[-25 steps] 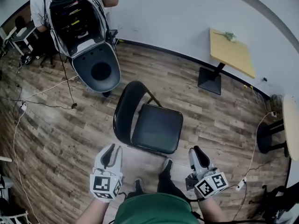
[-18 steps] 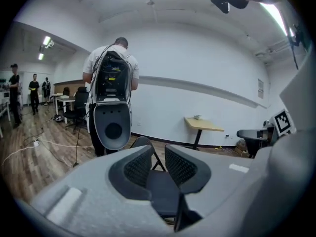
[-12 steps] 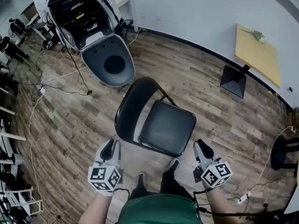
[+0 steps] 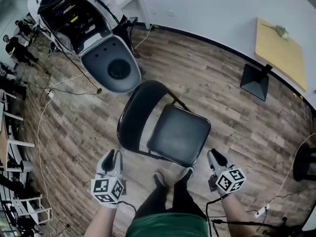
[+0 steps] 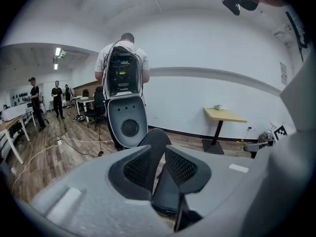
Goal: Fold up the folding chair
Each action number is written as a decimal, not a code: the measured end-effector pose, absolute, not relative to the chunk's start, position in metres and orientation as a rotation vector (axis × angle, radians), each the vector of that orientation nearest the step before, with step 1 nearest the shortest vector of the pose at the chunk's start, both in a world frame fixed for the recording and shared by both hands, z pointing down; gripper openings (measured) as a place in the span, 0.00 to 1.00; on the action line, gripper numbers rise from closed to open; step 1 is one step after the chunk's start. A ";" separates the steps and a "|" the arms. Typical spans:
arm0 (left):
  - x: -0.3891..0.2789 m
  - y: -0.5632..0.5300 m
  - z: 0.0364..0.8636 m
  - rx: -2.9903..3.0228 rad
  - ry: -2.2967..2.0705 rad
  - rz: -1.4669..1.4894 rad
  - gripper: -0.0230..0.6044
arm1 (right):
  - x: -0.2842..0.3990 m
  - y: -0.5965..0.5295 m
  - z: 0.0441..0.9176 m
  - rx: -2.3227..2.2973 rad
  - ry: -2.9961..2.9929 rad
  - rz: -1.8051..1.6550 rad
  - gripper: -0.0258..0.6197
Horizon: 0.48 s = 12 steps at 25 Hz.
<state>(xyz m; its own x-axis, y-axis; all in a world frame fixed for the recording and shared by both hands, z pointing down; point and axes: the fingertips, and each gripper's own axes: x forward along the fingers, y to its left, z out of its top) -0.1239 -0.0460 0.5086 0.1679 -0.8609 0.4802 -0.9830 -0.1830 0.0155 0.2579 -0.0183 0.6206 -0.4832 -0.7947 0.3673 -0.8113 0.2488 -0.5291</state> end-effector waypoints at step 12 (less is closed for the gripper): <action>-0.168 -0.099 0.630 2.009 -1.653 0.664 0.39 | 0.293 -0.005 0.773 1.664 -2.143 1.388 0.17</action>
<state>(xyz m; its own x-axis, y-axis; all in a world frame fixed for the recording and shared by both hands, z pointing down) -0.1680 -0.0994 0.6300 0.1647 -0.7651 0.6225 -0.9831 -0.1781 0.0411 0.2932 -0.0050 0.7734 -0.4008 -0.7232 0.5625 -0.8091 -0.0087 -0.5876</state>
